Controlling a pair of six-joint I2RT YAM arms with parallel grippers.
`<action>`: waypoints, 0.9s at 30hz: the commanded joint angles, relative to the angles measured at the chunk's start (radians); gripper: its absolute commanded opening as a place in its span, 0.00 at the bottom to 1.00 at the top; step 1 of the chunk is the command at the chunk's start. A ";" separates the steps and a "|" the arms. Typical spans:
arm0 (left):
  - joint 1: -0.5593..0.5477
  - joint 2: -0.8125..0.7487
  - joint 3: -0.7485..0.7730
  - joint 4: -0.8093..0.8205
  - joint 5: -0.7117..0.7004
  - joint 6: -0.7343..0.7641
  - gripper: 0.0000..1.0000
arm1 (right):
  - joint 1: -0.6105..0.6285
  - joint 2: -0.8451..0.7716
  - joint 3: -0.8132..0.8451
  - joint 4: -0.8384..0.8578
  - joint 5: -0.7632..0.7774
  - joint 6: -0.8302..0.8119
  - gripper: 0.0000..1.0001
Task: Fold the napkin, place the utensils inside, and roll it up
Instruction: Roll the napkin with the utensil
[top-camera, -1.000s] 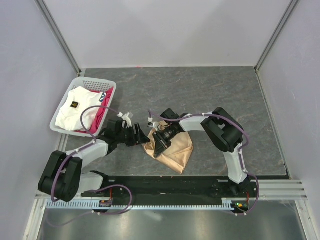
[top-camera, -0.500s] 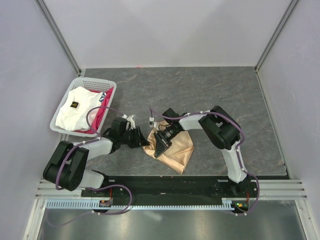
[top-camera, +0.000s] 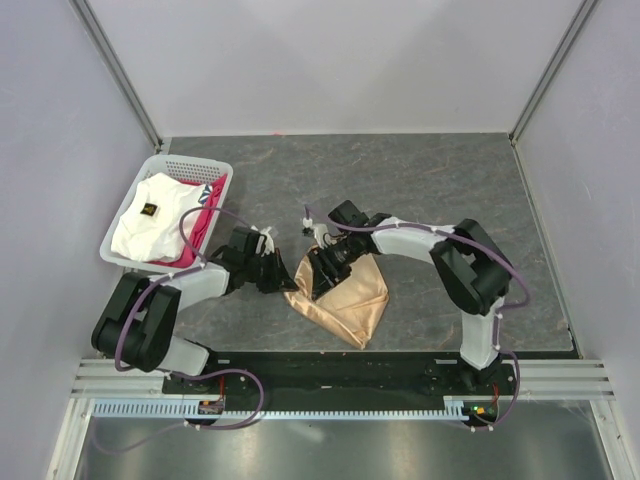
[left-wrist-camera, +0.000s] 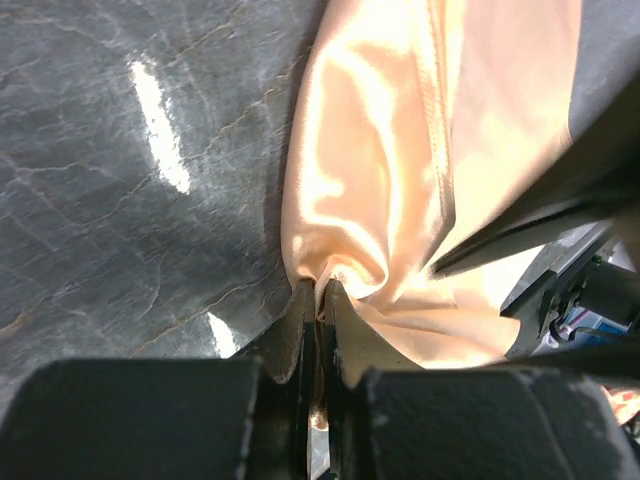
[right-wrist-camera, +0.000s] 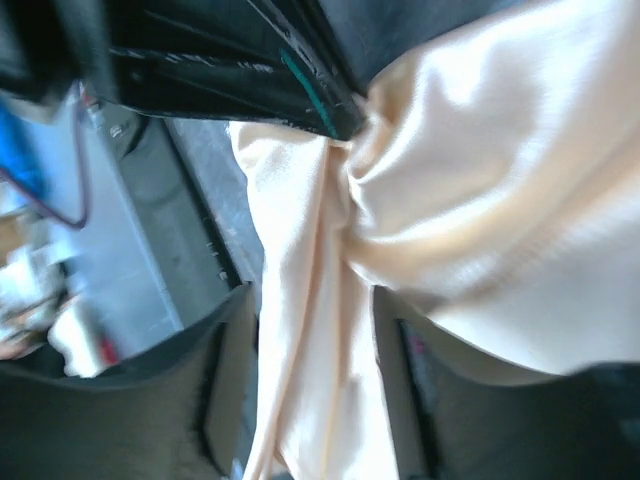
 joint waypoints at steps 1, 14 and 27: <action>-0.003 0.027 0.074 -0.180 -0.014 0.006 0.02 | 0.029 -0.207 0.008 -0.038 0.273 -0.037 0.62; -0.001 0.081 0.210 -0.396 -0.031 0.048 0.02 | 0.594 -0.381 -0.118 0.060 1.251 0.018 0.64; -0.001 0.082 0.229 -0.415 -0.038 0.048 0.02 | 0.712 -0.170 -0.064 0.051 1.363 0.021 0.52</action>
